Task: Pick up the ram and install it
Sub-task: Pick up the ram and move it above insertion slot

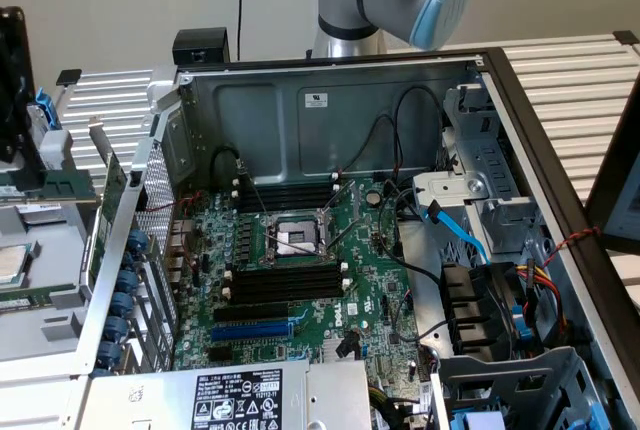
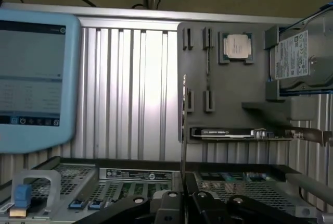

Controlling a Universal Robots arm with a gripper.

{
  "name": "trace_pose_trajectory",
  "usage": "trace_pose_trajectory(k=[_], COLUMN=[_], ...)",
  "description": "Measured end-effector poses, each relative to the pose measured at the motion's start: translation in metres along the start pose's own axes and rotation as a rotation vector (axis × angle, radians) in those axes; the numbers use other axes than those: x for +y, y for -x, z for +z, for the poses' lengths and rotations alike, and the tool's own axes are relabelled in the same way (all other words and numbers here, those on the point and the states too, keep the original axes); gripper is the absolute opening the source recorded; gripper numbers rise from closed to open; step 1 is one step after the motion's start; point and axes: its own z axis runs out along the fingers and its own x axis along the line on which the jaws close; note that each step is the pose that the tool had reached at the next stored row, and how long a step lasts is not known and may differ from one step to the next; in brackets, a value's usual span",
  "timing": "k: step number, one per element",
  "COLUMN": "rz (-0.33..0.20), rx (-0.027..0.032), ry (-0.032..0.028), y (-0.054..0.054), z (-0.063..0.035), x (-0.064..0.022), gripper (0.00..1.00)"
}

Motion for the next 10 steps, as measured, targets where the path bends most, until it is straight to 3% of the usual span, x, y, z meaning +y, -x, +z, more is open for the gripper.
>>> trace_pose_trajectory(k=[10], rz=[0.000], rx=[-0.0001], ry=[0.0000], y=[0.000], z=[-0.0081], x=[-0.0453], gripper=[0.13])
